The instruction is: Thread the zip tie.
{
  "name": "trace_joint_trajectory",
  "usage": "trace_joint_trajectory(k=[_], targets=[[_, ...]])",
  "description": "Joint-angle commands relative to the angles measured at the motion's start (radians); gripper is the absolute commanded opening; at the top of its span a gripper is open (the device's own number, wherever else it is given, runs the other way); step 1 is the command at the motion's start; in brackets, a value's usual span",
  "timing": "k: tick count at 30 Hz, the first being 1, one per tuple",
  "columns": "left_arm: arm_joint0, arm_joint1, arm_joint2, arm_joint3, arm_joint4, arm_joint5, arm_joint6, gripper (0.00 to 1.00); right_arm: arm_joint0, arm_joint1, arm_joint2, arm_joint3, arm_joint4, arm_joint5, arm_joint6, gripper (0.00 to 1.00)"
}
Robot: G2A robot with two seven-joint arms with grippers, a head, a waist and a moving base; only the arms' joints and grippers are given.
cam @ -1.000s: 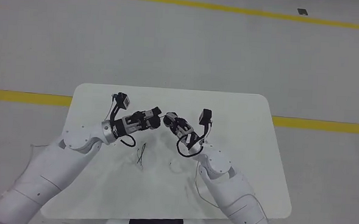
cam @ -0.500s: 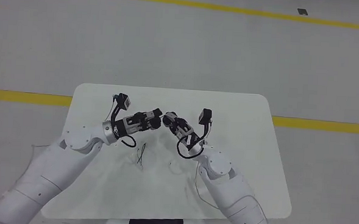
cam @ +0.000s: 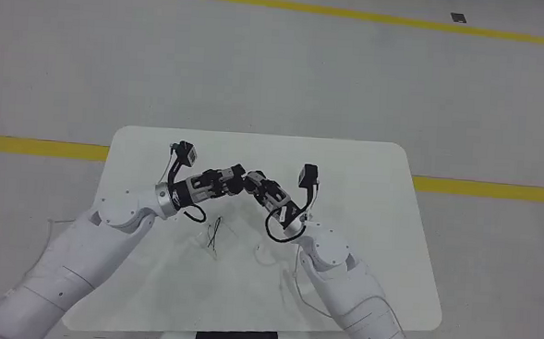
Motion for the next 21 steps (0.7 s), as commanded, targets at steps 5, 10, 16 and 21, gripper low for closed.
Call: trace_joint_trajectory(k=[5, 10, 16, 21], targets=[[0.001, -0.001, -0.003, 0.000, 0.001, 0.002, 0.000, 0.32, -0.004, -0.002, 0.002, 0.000, -0.027, 0.001, -0.010, 0.00], [0.003, -0.001, -0.005, 0.000, 0.003, 0.006, 0.000, 0.31, -0.006, -0.003, 0.003, -0.003, -0.044, -0.004, -0.011, 0.00], [0.004, -0.001, -0.006, 0.001, 0.004, 0.010, -0.003, 0.29, -0.011, -0.004, 0.006, -0.006, -0.048, -0.027, -0.001, 0.00], [0.004, -0.002, -0.006, 0.001, 0.005, 0.011, -0.005, 0.22, -0.014, -0.005, 0.009, -0.007, -0.054, -0.033, 0.006, 0.00]])
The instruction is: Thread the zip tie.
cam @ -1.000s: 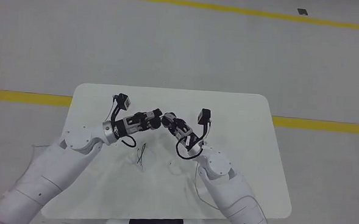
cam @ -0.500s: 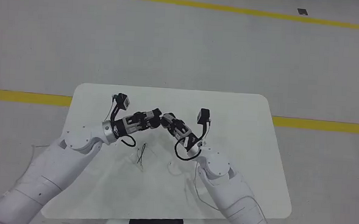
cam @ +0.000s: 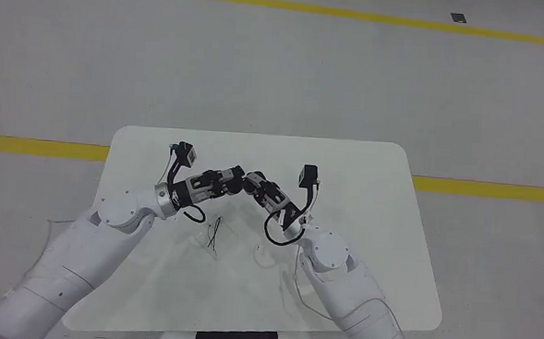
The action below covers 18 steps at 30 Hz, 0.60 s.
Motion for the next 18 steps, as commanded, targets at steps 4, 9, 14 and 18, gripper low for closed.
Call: trace_joint_trajectory(k=[4, 9, 14, 18], targets=[[0.000, -0.001, 0.002, 0.001, 0.001, 0.002, -0.002, 0.17, -0.003, -0.001, 0.003, -0.001, -0.004, -0.004, 0.006, 0.00], [-0.002, -0.003, 0.005, 0.003, 0.003, 0.007, -0.004, 0.11, -0.005, -0.003, 0.005, -0.003, -0.004, -0.012, 0.005, 0.00], [-0.004, -0.004, 0.008, 0.010, 0.003, 0.010, -0.007, 0.00, -0.006, -0.005, 0.007, -0.004, -0.001, -0.020, 0.006, 0.00], [-0.005, -0.005, 0.008, 0.014, 0.002, 0.011, -0.009, 0.00, -0.007, -0.006, 0.008, -0.004, -0.001, -0.024, 0.007, 0.00]])
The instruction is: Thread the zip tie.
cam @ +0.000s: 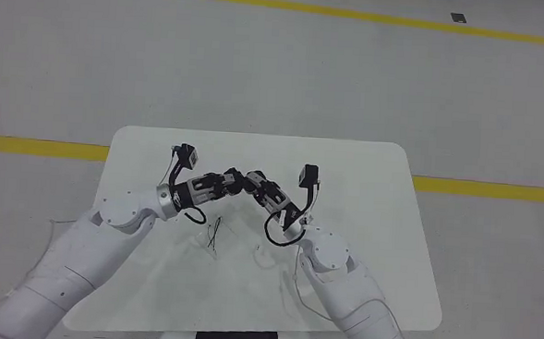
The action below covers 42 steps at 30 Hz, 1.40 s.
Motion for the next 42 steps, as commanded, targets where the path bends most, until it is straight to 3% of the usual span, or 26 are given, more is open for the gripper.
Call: trace_joint_trajectory(k=[1, 5, 6, 7, 9, 11, 13, 16, 23, 28, 29, 31, 33, 36, 42], targets=[[0.000, 0.000, -0.001, 0.002, -0.001, 0.001, 0.000, 0.00, 0.000, 0.000, 0.001, 0.000, -0.001, -0.002, 0.000, 0.00], [0.000, 0.000, -0.003, 0.003, -0.002, -0.001, -0.002, 0.00, -0.002, -0.001, 0.003, -0.002, -0.003, -0.004, 0.002, 0.00], [0.001, 0.000, -0.004, 0.003, -0.002, -0.002, -0.003, 0.00, -0.003, -0.002, 0.004, -0.002, -0.003, -0.003, 0.003, 0.22], [0.001, 0.000, -0.006, 0.002, -0.002, -0.003, -0.003, 0.00, -0.003, -0.002, 0.004, -0.002, -0.002, -0.003, 0.003, 0.30], [0.002, 0.000, -0.007, 0.002, -0.002, -0.004, -0.005, 0.00, -0.004, -0.002, 0.005, -0.002, -0.003, -0.002, 0.005, 0.24], [0.004, 0.001, -0.009, 0.001, -0.002, -0.006, -0.008, 0.00, -0.004, -0.002, 0.006, -0.003, -0.003, -0.001, 0.008, 0.27], [0.005, 0.001, -0.011, 0.001, -0.003, -0.007, -0.011, 0.00, -0.005, -0.003, 0.008, -0.003, -0.004, -0.001, 0.008, 0.40], [0.006, 0.001, -0.012, 0.000, -0.003, -0.009, -0.015, 0.00, -0.007, -0.003, 0.010, -0.004, -0.003, -0.001, 0.008, 0.37], [0.013, 0.003, -0.022, -0.002, -0.013, -0.023, -0.037, 0.00, -0.011, -0.004, 0.021, -0.002, 0.007, -0.005, 0.003, 0.45], [0.012, 0.010, -0.043, 0.014, -0.054, -0.048, -0.145, 0.00, -0.015, 0.001, 0.051, 0.008, 0.087, 0.010, 0.093, 0.48], [0.011, 0.013, -0.049, 0.018, -0.058, -0.051, -0.165, 0.00, -0.013, 0.003, 0.056, 0.011, 0.105, 0.020, 0.128, 0.53], [0.011, 0.018, -0.065, 0.024, -0.068, -0.053, -0.204, 0.00, -0.008, 0.007, 0.070, 0.019, 0.146, 0.034, 0.206, 1.00], [0.012, 0.022, -0.078, 0.024, -0.074, -0.053, -0.242, 0.00, -0.001, 0.012, 0.077, 0.028, 0.173, 0.052, 0.288, 1.00], [0.004, 0.031, -0.087, 0.036, -0.056, -0.036, -0.336, 0.00, -0.001, 0.012, 0.077, 0.028, 0.173, 0.052, 0.288, 1.00], [0.004, 0.031, -0.087, 0.036, -0.056, -0.036, -0.336, 0.00, -0.001, 0.012, 0.077, 0.028, 0.173, 0.052, 0.288, 1.00]])
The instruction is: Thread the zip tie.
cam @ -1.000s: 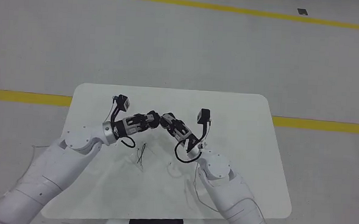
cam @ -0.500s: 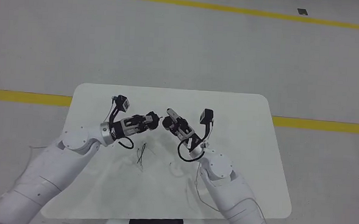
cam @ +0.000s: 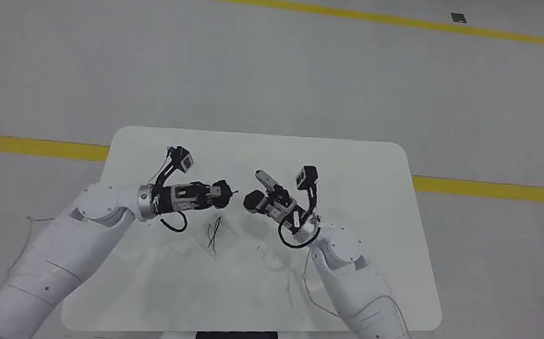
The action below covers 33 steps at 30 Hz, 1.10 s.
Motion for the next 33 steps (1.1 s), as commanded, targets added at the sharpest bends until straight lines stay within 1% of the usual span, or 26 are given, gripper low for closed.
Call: trace_joint_trajectory(k=[1, 3, 4, 5, 6, 7, 8, 9, 10, 12, 14, 16, 17, 19, 21, 27, 28, 30, 31, 33], targets=[[0.000, 0.000, 0.000, 0.000, 0.000, 0.000, 0.000, 0.00, 0.000, 0.000, 0.000, 0.000, 0.000, 0.000, 0.000, 1.00], [0.002, -0.001, 0.004, -0.006, -0.003, 0.004, 0.005, 0.00, -0.001, 0.000, 0.001, 0.001, 0.009, 0.002, -0.001, 1.00], [0.003, -0.002, 0.009, -0.011, -0.012, 0.012, 0.001, 0.00, -0.001, 0.000, 0.002, 0.005, 0.034, 0.002, 0.020, 1.00], [0.001, -0.001, 0.009, -0.006, -0.014, 0.016, -0.003, 0.00, 0.002, 0.000, 0.005, 0.015, 0.060, 0.000, 0.051, 1.00], [-0.004, 0.000, 0.007, 0.007, -0.006, 0.020, -0.015, 0.00, 0.010, 0.001, 0.009, 0.039, 0.115, 0.003, 0.121, 1.00], [-0.007, 0.001, 0.006, 0.013, -0.017, 0.021, -0.034, 0.00, 0.021, 0.002, 0.014, 0.061, 0.145, 0.005, 0.172, 1.00], [-0.008, 0.002, 0.004, 0.019, -0.036, 0.020, -0.056, 0.00, 0.033, 0.003, 0.017, 0.083, 0.162, 0.002, 0.213, 1.00], [-0.010, 0.003, 0.003, 0.028, -0.061, 0.022, -0.102, 0.00, 0.048, 0.004, 0.016, 0.112, 0.182, 0.008, 0.270, 1.00], [-0.014, 0.005, 0.001, 0.038, -0.072, 0.023, -0.139, 0.00, 0.062, 0.004, 0.016, 0.132, 0.192, 0.012, 0.304, 1.00], [-0.018, 0.008, -0.003, 0.061, -0.095, 0.022, -0.194, 0.00, 0.094, 0.004, 0.005, 0.172, 0.211, 0.020, 0.393, 1.00], [-0.023, 0.011, -0.005, 0.078, -0.096, 0.013, -0.244, 0.00, 0.125, 0.003, -0.007, 0.206, 0.212, 0.022, 0.454, 1.00], [-0.027, 0.012, -0.005, 0.096, -0.127, 0.011, -0.303, 0.00, 0.156, -0.001, -0.023, 0.242, 0.226, 0.025, 0.499, 1.00], [-0.031, 0.013, -0.006, 0.108, -0.133, 0.010, -0.321, 0.00, 0.169, -0.003, -0.032, 0.253, 0.229, 0.025, 0.512, 1.00], [-0.036, 0.015, 0.012, 0.111, -0.125, 0.008, -0.321, 0.00, 0.197, -0.009, -0.055, 0.281, 0.244, 0.025, 0.555, 1.00], [-0.046, 0.020, 0.031, 0.110, -0.086, -0.004, -0.321, 0.00, 0.201, -0.010, -0.058, 0.285, 0.244, 0.023, 0.558, 1.00], [-0.046, 0.020, 0.031, 0.110, -0.086, -0.004, -0.321, 0.00, 0.201, -0.010, -0.058, 0.285, 0.244, 0.023, 0.558, 1.00], [-0.046, 0.020, 0.031, 0.110, -0.086, -0.004, -0.321, 0.00, 0.197, -0.010, -0.058, 0.282, 0.244, 0.023, 0.546, 1.00], [-0.044, 0.019, 0.039, 0.102, -0.074, 0.010, -0.284, 0.00, 0.184, -0.009, -0.055, 0.286, 0.236, 0.014, 0.517, 1.00], [-0.046, 0.019, 0.041, 0.108, -0.066, 0.018, -0.267, 0.00, 0.181, -0.008, -0.056, 0.286, 0.233, 0.012, 0.517, 1.00], [-0.048, 0.018, 0.046, 0.109, -0.066, 0.024, -0.257, 0.00, 0.176, -0.007, -0.056, 0.287, 0.236, 0.007, 0.520, 1.00]])
